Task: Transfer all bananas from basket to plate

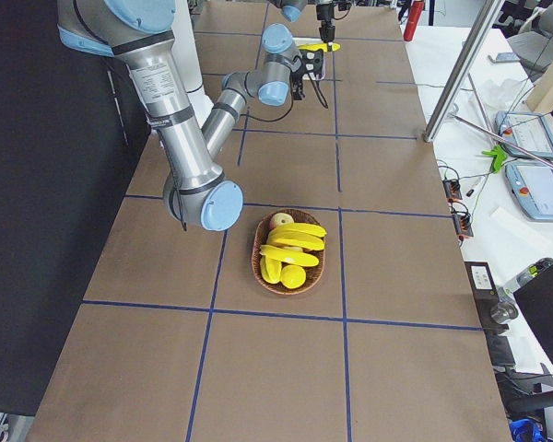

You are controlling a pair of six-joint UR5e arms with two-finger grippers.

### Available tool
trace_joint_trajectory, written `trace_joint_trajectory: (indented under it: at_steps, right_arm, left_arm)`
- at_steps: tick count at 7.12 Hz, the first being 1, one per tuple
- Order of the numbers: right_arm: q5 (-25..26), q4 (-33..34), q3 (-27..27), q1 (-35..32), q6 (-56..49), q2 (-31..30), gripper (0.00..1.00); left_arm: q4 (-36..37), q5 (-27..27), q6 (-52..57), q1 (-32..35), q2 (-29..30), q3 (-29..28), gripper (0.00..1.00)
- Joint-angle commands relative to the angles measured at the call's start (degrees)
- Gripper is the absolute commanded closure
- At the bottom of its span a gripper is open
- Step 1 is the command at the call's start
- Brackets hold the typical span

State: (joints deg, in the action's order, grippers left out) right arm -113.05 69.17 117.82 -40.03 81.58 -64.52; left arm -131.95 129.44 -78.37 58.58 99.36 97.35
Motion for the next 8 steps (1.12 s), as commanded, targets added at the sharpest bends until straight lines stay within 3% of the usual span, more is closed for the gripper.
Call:
trace_joint_trajectory:
  at_steps: [1,2,4,8]
  right_arm:
    - [-3.9,7.8,0.2,-3.6,-5.0,-1.1,0.00]
    - [-3.8,7.9,0.0,-3.7,-5.5,-1.1,0.00]
    - [-3.9,7.9,0.0,-3.7,-5.5,-1.8,0.00]
    - [-3.9,7.9,0.1,-3.7,-5.5,-2.0,0.00]
  left_arm:
    - [0.2,-10.3,11.7,1.2,-11.6,-2.2,1.00]
    - [0.2,-14.3,13.9,1.2,-12.7,-4.7,1.00]
    - [0.0,-14.7,14.2,0.9,-12.0,-8.3,1.00]
    - [0.0,-14.0,13.8,-1.4,-12.3,-9.0,1.00]
